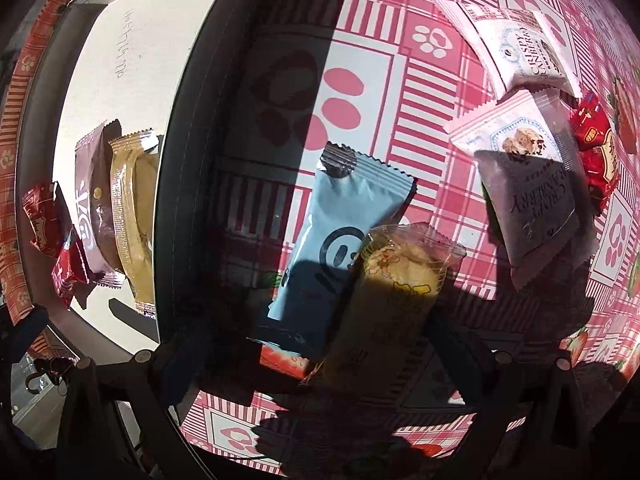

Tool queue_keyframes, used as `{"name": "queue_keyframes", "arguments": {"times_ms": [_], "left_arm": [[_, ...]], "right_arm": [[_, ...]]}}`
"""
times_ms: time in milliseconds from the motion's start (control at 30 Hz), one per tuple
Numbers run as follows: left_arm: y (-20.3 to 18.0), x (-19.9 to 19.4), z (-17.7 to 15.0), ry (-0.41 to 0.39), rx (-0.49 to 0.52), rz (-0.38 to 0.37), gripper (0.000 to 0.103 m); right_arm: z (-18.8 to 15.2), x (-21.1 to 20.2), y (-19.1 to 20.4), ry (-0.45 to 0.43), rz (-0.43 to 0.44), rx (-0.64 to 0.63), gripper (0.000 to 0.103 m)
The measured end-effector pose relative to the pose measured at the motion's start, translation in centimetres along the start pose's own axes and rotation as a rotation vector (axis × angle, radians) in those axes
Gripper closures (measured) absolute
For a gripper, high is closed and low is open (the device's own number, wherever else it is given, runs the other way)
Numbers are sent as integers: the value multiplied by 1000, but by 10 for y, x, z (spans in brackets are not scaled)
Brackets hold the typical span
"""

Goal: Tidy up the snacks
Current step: 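Lift the yellow rice-cracker packet off the pile with the right tool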

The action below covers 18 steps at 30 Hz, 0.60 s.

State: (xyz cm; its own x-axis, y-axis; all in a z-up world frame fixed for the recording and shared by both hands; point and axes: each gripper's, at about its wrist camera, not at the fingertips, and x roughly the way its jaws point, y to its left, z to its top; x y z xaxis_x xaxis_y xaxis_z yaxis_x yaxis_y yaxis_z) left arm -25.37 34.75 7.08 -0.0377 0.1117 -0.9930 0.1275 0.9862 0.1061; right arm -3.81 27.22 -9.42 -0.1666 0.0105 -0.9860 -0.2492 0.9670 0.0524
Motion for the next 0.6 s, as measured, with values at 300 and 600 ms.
{"name": "queue_keyframes", "arguments": {"times_ms": [300,600], "left_arm": [[-9,-2,14,-8,19,-2,25],[0,-1,15,-18,-9,-12,25]], "right_arm": [[-17,9,-69,2,-23,86,0],[-48,9,-174,-14,36,341,0]]}}
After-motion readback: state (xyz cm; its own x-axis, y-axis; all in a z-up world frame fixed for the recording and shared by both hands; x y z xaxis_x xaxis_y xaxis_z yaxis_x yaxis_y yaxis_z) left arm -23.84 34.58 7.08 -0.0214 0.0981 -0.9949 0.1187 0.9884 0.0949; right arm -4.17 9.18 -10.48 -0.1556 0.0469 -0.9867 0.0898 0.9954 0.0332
